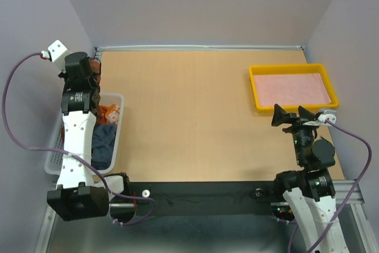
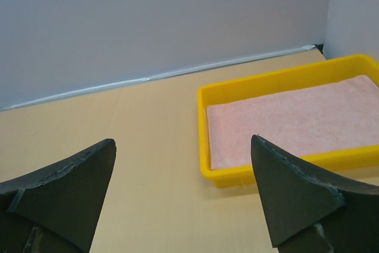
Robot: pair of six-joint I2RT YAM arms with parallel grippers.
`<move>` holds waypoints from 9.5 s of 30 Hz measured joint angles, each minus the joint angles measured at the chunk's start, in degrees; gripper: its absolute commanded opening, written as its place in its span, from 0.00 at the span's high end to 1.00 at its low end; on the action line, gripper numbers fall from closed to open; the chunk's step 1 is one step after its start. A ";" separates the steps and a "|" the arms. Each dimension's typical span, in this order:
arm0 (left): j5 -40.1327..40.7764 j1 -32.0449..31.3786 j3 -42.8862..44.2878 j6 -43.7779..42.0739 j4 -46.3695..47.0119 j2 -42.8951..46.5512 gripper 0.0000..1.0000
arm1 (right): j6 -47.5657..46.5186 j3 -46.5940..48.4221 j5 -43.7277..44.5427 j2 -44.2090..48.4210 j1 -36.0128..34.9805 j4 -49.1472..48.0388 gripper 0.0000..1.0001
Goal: Fold and stack the towels
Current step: Grab crumpled towel, then move the towel to the center of the board, then flatten out the crumpled towel
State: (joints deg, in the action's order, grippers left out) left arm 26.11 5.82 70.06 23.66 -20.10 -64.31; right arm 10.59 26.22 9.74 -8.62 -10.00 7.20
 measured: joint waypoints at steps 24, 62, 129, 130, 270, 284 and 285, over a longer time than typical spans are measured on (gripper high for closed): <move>-13.77 -42.62 31.45 -6.60 -1.73 -18.80 0.86 | 1.22 23.91 -9.88 -32.35 -0.22 8.04 0.00; -21.64 -51.12 -26.43 14.97 17.33 -12.22 0.30 | 10.60 48.57 -14.25 -94.88 -22.88 12.61 0.42; -10.93 -51.95 -0.33 8.11 11.74 -44.39 1.00 | 16.02 4.44 -16.31 -67.36 -12.46 -14.10 1.00; -8.63 -51.47 -1.68 8.39 9.22 -41.94 1.00 | 16.15 4.48 -16.28 -66.66 -12.46 -14.10 0.99; -4.07 -66.49 -0.79 -21.99 10.84 -41.18 0.44 | 7.21 29.35 -22.29 -88.15 -5.38 1.25 0.99; -2.12 -67.36 0.70 -21.73 10.16 -44.83 0.97 | 7.69 28.35 -23.32 -88.15 -5.27 -0.24 0.99; -2.03 -67.36 0.70 -21.55 10.10 -44.89 1.00 | 7.69 28.30 -23.34 -88.15 -5.20 -0.39 1.00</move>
State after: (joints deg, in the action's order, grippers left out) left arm 24.08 -61.54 70.76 2.11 -10.00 -109.21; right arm 18.28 54.52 -13.61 -96.77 -15.20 6.81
